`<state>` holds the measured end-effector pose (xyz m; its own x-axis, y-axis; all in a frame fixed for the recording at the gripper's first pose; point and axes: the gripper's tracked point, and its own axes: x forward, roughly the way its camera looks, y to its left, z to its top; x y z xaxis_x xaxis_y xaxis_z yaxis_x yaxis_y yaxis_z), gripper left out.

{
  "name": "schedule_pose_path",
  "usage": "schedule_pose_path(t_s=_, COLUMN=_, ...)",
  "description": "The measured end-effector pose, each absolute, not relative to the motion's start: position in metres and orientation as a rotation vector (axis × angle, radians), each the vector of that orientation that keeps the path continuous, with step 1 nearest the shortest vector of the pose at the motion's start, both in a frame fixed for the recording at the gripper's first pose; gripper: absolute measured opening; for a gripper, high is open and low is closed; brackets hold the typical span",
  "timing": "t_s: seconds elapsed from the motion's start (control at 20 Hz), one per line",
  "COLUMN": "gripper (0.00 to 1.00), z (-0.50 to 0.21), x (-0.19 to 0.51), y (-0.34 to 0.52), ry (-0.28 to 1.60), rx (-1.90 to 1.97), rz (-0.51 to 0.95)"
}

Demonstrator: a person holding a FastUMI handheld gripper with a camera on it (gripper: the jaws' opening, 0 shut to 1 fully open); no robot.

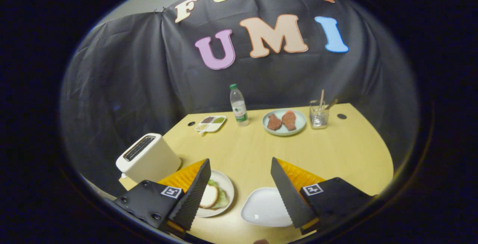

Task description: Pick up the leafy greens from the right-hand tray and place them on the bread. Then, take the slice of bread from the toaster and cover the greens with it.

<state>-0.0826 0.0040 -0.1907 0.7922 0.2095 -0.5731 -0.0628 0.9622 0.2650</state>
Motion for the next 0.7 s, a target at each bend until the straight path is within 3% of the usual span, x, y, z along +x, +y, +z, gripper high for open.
schedule_pose_path(t_s=0.7, gripper=1.0, z=-0.066, x=-0.06, y=-0.091, ry=0.282, rx=0.061, rz=-0.076)
